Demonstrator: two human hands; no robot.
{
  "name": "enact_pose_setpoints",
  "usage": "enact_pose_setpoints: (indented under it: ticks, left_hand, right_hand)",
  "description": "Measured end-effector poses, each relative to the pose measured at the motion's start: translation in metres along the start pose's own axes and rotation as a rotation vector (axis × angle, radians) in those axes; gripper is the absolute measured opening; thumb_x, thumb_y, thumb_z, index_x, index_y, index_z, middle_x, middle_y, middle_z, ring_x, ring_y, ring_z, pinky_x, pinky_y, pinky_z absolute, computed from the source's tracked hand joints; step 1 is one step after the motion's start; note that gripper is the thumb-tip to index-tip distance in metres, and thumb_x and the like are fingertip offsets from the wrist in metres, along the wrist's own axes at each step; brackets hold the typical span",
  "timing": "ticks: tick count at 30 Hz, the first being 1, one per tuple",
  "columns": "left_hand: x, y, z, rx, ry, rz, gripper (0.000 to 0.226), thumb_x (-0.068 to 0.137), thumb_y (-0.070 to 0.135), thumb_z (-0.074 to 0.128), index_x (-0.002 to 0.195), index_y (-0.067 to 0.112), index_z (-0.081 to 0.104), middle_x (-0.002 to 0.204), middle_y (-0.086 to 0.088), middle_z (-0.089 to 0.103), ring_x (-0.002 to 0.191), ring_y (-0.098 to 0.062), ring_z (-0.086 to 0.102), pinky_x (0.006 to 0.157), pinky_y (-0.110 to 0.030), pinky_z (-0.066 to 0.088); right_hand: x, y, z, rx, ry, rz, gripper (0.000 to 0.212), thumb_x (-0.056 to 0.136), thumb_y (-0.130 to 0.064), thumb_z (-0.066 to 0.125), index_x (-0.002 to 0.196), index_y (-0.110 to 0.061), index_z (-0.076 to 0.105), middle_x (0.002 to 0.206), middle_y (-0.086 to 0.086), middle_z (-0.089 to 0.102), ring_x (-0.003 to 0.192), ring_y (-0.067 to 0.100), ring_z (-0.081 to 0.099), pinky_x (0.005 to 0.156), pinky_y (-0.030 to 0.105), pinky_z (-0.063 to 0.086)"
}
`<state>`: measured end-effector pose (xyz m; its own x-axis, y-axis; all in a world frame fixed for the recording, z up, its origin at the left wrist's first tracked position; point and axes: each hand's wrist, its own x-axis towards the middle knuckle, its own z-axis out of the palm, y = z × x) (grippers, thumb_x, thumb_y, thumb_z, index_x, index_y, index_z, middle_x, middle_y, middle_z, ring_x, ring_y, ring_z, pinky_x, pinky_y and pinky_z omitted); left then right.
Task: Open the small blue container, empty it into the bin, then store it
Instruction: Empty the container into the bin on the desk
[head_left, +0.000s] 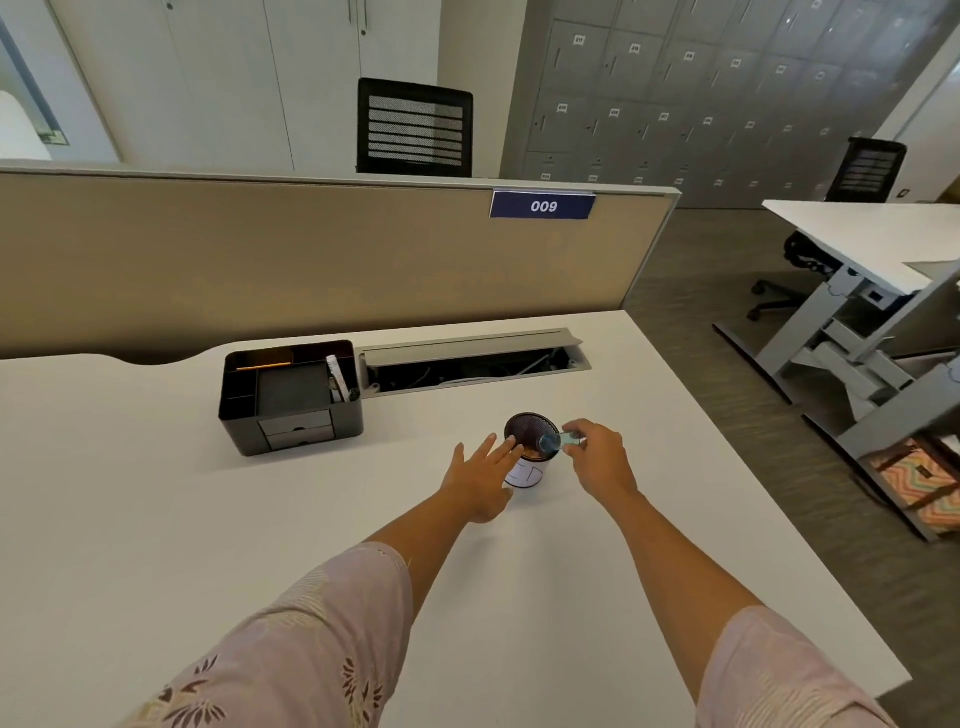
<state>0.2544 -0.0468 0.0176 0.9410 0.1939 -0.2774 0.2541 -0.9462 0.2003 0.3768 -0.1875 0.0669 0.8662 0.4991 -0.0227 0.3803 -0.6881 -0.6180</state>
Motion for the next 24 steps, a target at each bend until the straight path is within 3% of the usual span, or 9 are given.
enact_pose_setpoints:
  ticks: [5,9,18,21,24]
  left_hand:
    - [-0.001,-0.001,0.001,0.005,-0.002,0.001,0.070,0.100,0.041,0.038,0.154,0.024,-0.003,0.164,0.002,-0.009,0.151,-0.022,-0.008,0.119,-0.058,0.001]
    - [0.000,0.000,0.000,0.028,-0.013,-0.003,0.071,0.100,0.043,0.038,0.154,0.024,-0.004,0.164,0.001,-0.009,0.151,-0.023,-0.009,0.119,-0.058,0.001]
    - [0.000,0.000,-0.005,0.050,-0.043,0.001,0.072,0.099,0.045,0.039,0.154,0.024,-0.004,0.164,0.001,-0.009,0.150,-0.024,-0.010,0.119,-0.059,0.000]
    - [0.000,0.000,-0.006,0.026,-0.044,0.003,0.073,0.099,0.044,0.040,0.154,0.024,-0.005,0.164,0.001,-0.009,0.151,-0.023,-0.009,0.119,-0.059,0.002]
    - [-0.004,-0.004,-0.006,-0.116,-0.003,-0.011,0.076,0.099,0.043,0.043,0.153,0.027,-0.008,0.164,0.003,-0.011,0.151,-0.022,-0.005,0.119,-0.058,0.007]
  right_hand:
    - [0.001,-0.002,0.001,-0.011,0.018,-0.033,0.030,0.092,0.000,0.058,0.120,-0.009,0.065,0.120,0.017,0.064,0.104,0.032,0.062,0.090,0.043,0.054]
    - [0.001,-0.001,0.002,-0.073,-0.068,-0.075,0.031,0.090,0.003,0.059,0.117,-0.009,0.065,0.118,0.016,0.065,0.101,0.031,0.062,0.085,0.037,0.052]
    - [-0.001,-0.002,0.001,-0.090,-0.029,-0.114,0.030,0.090,0.003,0.059,0.116,-0.009,0.065,0.116,0.015,0.065,0.099,0.030,0.062,0.079,0.030,0.048]
    - [-0.004,-0.002,-0.001,-0.084,-0.042,-0.098,0.030,0.090,0.003,0.058,0.117,-0.008,0.064,0.116,0.016,0.065,0.101,0.031,0.062,0.083,0.035,0.050]
    - [-0.011,-0.008,-0.002,0.051,0.057,-0.063,0.028,0.092,0.001,0.056,0.118,-0.008,0.064,0.117,0.016,0.065,0.103,0.031,0.062,0.090,0.040,0.053]
